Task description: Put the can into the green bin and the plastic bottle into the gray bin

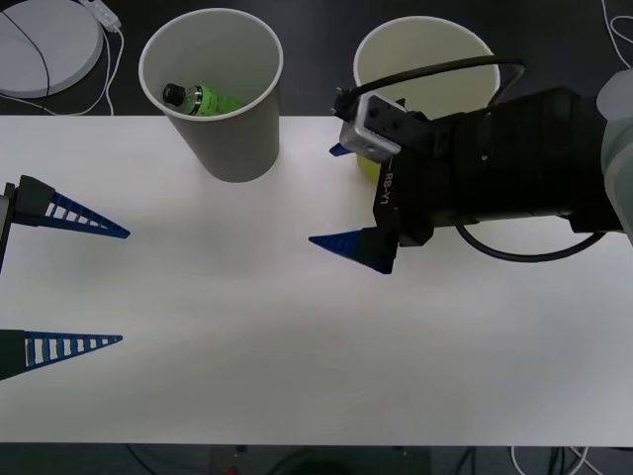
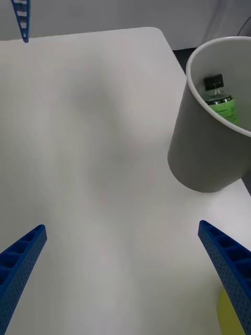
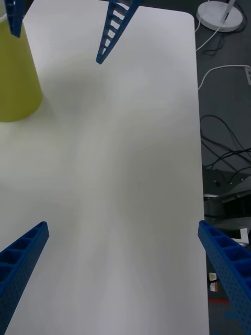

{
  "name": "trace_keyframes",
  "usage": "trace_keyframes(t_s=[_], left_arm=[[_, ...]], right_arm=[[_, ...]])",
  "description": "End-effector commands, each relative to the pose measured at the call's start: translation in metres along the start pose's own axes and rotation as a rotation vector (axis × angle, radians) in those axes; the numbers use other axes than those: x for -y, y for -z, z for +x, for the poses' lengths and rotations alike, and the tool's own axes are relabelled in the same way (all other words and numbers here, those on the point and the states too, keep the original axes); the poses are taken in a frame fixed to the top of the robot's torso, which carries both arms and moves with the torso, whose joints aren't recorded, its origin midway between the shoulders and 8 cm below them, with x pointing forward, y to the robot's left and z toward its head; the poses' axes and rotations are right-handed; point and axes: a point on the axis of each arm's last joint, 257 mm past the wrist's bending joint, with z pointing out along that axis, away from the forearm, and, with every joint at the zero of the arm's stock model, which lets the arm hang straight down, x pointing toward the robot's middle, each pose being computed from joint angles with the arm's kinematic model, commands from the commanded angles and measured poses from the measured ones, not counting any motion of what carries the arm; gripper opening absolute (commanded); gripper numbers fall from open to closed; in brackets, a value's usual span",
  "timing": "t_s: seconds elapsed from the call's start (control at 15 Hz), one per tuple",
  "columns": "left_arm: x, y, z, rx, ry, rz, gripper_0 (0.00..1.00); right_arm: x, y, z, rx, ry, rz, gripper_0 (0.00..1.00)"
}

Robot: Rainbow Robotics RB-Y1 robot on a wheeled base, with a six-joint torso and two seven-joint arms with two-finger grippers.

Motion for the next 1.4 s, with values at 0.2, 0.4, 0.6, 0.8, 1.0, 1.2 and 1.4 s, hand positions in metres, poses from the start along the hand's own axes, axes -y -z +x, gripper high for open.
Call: trace_keyframes(t_s=[0.2,0.4,0.6,0.8,1.0,1.2,1.4], left_arm=[[0.0,0.0,0.0,0.0,0.0,0.0,1.0],[0.0,0.0,0.0,0.0,0.0,0.0,1.0],[0.0,0.0,0.0,0.0,0.0,0.0,1.0],[0.0,0.0,0.0,0.0,0.0,0.0,1.0],[0.0,0.0,0.0,0.0,0.0,0.0,1.0],[0.0,0.0,0.0,0.0,0.0,0.0,1.0],[0.0,0.0,0.0,0.0,0.0,0.0,1.0]], right_arm=[[-0.016,0.016,0.028,0.023,0.041,-0.053,1.0],[-0.027,0.027,0.047,0.031,0.06,-0.082,1.0],[-0.036,0.035,0.062,0.032,0.067,-0.101,1.0],[-0.044,0.048,0.072,0.025,0.061,-0.132,1.0],[-0.044,0.057,0.083,0.026,0.093,-0.121,1.0],[-0.051,0.071,0.09,0.017,0.08,-0.151,1.0],[-0.054,0.084,0.097,0.009,0.073,-0.166,1.0]])
